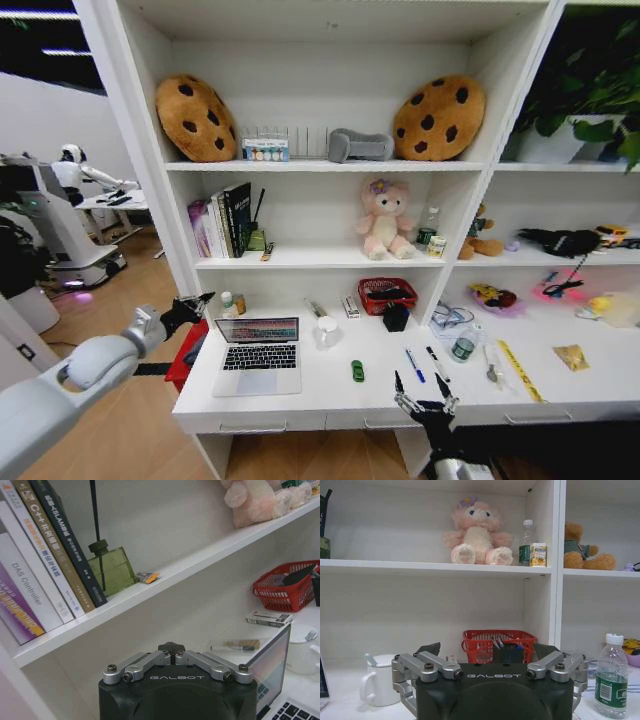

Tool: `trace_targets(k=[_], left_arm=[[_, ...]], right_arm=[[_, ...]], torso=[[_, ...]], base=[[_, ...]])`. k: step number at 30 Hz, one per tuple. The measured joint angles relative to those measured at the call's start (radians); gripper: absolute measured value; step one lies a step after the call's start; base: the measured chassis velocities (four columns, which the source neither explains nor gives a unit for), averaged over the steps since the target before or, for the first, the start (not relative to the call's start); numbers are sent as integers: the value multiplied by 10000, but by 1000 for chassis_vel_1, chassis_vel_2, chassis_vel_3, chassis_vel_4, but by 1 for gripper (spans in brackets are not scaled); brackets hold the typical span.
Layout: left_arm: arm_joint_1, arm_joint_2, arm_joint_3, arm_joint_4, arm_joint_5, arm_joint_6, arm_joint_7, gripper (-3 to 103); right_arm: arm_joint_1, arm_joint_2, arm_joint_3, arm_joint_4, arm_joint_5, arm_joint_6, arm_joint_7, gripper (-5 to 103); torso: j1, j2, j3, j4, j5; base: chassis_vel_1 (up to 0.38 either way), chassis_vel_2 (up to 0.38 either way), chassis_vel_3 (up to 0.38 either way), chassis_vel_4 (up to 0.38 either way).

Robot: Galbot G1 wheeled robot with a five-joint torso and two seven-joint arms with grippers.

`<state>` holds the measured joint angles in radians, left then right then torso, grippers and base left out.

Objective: Organize the objects on the table.

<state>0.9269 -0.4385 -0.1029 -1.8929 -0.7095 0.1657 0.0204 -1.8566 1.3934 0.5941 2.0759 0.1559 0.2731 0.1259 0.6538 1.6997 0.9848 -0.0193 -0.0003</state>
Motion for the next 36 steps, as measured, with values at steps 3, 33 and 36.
trace_targets(k=[3,33,36], left_arm=[[-1241,-407,1144,343,6,95,-71,0],[-2578,-1156,4124,1226,1271,50,44,0],[-2529,-1122,4101,1214,1315,50,69,0]], right_arm=[[32,-12,46,-54,27,-16,18,100],[135,364,231,-416,233,66,70,100],[140,354,263,-437,265,66,73,100]], torso=[[1,0,0,-6,2],[-1,1,-1,-1,3],[-1,2,-1,-3,3]], base=[[0,0,0,0],[0,0,0,0],[0,0,0,0]])
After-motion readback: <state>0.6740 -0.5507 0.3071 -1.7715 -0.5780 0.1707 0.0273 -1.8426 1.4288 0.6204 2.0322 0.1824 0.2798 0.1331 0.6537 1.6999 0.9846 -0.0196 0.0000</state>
